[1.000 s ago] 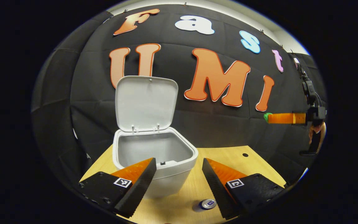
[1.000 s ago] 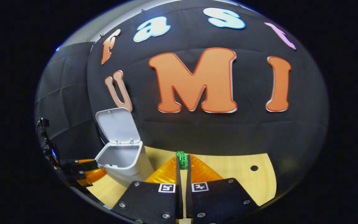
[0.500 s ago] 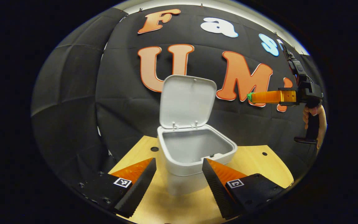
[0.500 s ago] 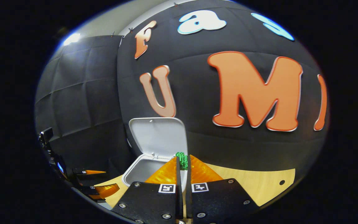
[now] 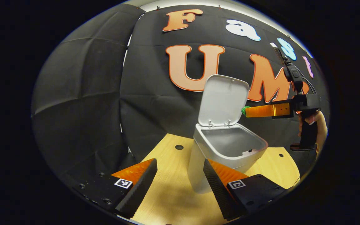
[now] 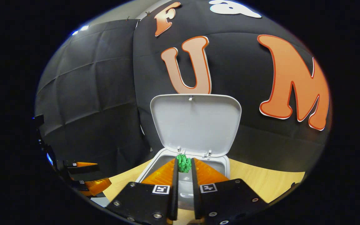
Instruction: Press the lid of the desktop garbage bin to open it, pick up the crumpled paper on the desktop and throw it into the bin, then pick up the pop can on the desktop and drop it into the bin, and finally close the garbage bin lid.
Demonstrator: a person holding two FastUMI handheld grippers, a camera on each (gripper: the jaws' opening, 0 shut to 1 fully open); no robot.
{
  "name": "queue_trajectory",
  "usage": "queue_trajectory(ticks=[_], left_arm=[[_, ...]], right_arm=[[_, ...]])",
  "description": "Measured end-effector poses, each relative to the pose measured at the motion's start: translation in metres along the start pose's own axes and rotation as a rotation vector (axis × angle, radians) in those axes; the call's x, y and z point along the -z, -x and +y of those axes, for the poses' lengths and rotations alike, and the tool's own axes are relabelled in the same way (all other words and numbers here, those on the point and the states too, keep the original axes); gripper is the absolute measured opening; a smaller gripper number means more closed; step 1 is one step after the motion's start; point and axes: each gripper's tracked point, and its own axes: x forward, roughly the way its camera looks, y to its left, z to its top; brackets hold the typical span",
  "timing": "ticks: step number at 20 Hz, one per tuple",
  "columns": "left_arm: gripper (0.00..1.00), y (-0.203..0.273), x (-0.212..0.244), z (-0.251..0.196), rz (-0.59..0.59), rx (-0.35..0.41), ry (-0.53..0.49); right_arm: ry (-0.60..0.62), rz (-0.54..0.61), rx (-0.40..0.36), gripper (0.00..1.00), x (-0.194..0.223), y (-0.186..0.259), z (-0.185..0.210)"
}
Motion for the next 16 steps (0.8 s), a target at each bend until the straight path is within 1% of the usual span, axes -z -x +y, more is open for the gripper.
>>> queue_trajectory(ticks=[1, 3, 5, 11, 16], left_arm=[[0.95, 0.001, 0.0, 0.005, 0.002, -0.006, 0.008], [0.95, 0.001, 0.002, 0.012, 0.004, -0.013, 0.017], [0.95, -0.002, 0.004, 0.012, 0.008, -0.013, 0.017], [0.95, -0.004, 0.002, -0.009, 0.007, 0.025, 0.004], [0.95, -0.003, 0.001, -0.037, 0.004, 0.065, -0.024]], right_arm=[[-0.003, -0.005, 0.009, 0.25, 0.0, -0.006, 0.001], [-0.008, 0.002, 0.037, 0.6, 0.002, -0.009, -0.006], [-0.015, 0.018, 0.045, 0.95, 0.007, -0.009, -0.007], [-0.011, -0.005, 0.06, 0.96, 0.002, 0.002, -0.017], [-0.032, -0.041, 0.091, 0.96, -0.002, 0.029, -0.04]])
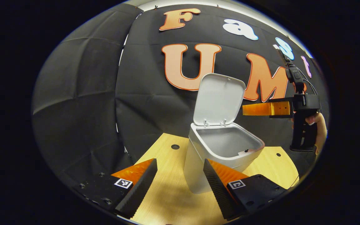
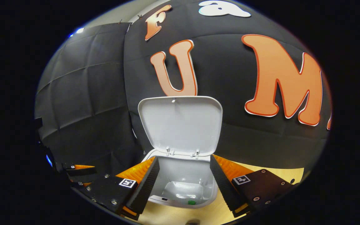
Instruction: Press the lid of the desktop garbage bin to open it, pick up the crumpled paper on the desktop and throw it into the bin, then pick up the pop can on the desktop and drop it into the bin, and finally close the garbage bin lid.
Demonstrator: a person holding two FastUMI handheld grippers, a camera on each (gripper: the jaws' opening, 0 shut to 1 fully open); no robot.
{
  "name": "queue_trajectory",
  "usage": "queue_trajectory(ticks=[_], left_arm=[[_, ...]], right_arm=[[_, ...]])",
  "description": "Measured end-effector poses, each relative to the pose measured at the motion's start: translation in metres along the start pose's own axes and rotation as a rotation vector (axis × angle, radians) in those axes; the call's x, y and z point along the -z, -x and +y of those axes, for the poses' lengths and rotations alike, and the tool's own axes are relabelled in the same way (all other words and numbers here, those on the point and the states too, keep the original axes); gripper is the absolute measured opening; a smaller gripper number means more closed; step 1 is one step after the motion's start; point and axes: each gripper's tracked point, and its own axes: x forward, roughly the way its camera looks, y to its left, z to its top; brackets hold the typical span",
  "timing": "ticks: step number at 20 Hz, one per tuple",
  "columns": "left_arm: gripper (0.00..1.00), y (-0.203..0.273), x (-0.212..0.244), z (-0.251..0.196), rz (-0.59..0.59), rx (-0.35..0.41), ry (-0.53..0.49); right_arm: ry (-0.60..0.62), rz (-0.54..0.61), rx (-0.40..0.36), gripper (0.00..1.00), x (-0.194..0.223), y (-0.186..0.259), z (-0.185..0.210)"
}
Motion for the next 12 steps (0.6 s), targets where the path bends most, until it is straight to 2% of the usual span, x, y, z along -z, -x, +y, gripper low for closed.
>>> queue_trajectory(ticks=[4, 5, 7, 12], left_arm=[[0.95, -0.003, -0.001, -0.028, -0.003, 0.038, -0.022], [0.95, -0.005, -0.002, -0.037, -0.004, 0.049, -0.028], [0.95, -0.004, -0.001, -0.06, -0.008, 0.076, -0.044], [0.95, -0.003, -0.007, -0.115, -0.041, 0.146, -0.107]], right_arm=[[0.002, -0.033, 0.075, 0.96, 0.0, 0.031, -0.038], [0.004, -0.04, 0.1, 1.0, 0.001, 0.039, -0.05], [-0.008, -0.064, 0.138, 0.97, 0.003, 0.058, -0.071], [-0.061, -0.12, 0.239, 0.96, 0.011, 0.115, -0.124]])
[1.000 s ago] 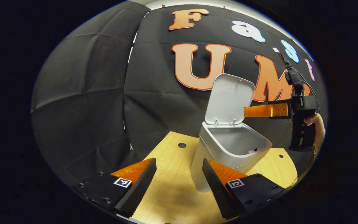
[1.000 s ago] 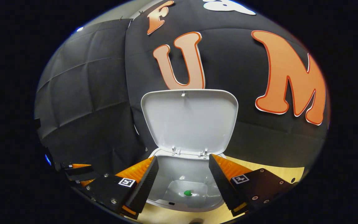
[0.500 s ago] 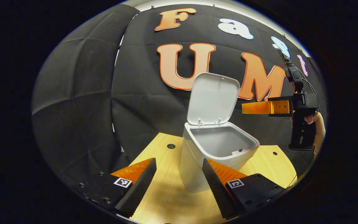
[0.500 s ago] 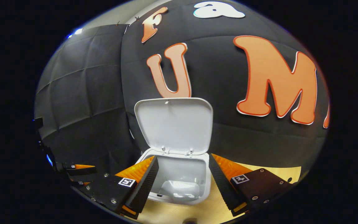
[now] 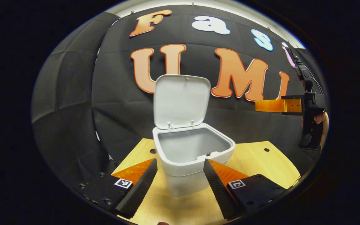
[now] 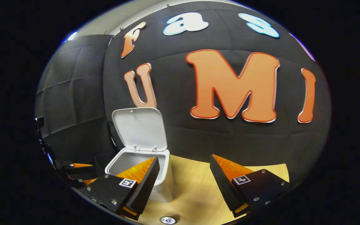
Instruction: Press the lid of the desktop garbage bin to open it, pick up the crumpled paper on the desktop and throw it into the bin, then pick up the pop can on the desktop and drop it into the bin, and finally close the garbage bin lid.
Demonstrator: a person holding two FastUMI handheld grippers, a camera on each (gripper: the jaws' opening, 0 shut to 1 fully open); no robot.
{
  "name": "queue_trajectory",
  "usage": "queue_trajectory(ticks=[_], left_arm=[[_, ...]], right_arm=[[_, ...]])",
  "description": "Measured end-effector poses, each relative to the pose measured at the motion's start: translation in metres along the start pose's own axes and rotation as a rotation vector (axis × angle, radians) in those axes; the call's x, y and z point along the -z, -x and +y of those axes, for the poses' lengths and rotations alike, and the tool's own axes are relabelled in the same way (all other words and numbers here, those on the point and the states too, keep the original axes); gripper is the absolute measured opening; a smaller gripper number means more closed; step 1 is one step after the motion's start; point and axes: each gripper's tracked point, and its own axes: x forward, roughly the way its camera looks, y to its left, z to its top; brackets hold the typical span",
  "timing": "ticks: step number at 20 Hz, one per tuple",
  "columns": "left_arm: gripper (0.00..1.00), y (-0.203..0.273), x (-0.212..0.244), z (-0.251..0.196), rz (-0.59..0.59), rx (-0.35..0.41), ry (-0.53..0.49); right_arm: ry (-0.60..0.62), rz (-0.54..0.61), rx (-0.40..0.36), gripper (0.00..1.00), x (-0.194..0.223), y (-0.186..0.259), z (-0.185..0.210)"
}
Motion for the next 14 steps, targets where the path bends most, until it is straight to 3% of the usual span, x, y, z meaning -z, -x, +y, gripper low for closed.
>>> queue_trajectory(ticks=[7, 14], left_arm=[[0.95, -0.008, 0.017, -0.106, -0.016, 0.208, -0.025], [0.95, -0.017, 0.072, -0.173, 0.077, 0.309, -0.037]], right_arm=[[-0.001, -0.031, 0.14, 0.97, 0.016, 0.058, -0.075], [-0.039, -0.002, 0.23, 0.96, 0.049, 0.108, -0.122]])
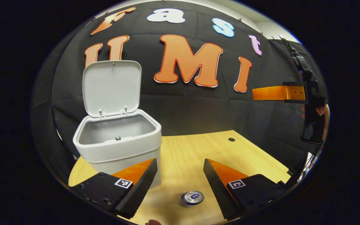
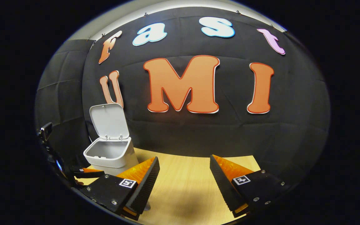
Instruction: Press the lid of the desktop garbage bin to open it, pick up the crumpled paper on the desktop and throw it into the bin, then pick up the pop can on the desktop and drop it into the bin, and finally close the garbage bin lid.
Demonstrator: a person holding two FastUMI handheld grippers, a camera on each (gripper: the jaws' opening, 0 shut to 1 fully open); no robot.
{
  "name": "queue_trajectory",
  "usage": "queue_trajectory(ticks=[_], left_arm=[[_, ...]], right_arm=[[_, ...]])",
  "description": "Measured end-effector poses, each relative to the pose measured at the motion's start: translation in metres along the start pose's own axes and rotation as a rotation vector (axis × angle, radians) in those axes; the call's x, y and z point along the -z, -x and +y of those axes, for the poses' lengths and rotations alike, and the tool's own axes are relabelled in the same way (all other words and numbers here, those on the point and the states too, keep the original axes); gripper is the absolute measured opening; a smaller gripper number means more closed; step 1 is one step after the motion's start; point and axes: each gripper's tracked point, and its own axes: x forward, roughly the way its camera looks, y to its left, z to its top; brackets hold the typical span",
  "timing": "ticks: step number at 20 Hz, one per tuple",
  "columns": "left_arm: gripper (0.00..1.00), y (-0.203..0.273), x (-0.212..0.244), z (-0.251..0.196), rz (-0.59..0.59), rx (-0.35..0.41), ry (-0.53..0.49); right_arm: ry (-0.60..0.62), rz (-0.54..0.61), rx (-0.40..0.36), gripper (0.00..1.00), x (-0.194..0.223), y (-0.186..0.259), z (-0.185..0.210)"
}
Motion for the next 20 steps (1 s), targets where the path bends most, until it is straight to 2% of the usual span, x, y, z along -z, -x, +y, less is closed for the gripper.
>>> queue_trajectory(ticks=[6, 12, 14, 15, 16, 20], left_arm=[[0.95, -0.023, 0.054, -0.026, 0.084, 0.044, -0.022], [0.97, -0.045, 0.125, -0.027, 0.223, 0.044, -0.068], [0.97, -0.049, 0.139, -0.026, 0.243, 0.038, -0.082], [0.97, -0.051, 0.144, -0.026, 0.25, 0.036, -0.084], [0.97, -0.054, 0.146, -0.025, 0.256, 0.035, -0.081], [0.97, -0.059, 0.162, -0.02, 0.284, 0.022, -0.086]], right_arm=[[-0.046, 0.046, 0.059, 0.96, 0.023, 0.023, -0.03], [-0.069, 0.055, 0.092, 0.96, 0.029, 0.038, -0.047], [-0.078, 0.065, 0.091, 0.96, 0.034, 0.04, -0.05], [-0.082, 0.073, 0.091, 1.0, 0.037, 0.04, -0.05], [-0.084, 0.078, 0.088, 0.96, 0.039, 0.04, -0.051], [-0.09, 0.095, 0.081, 0.96, 0.045, 0.038, -0.051]])
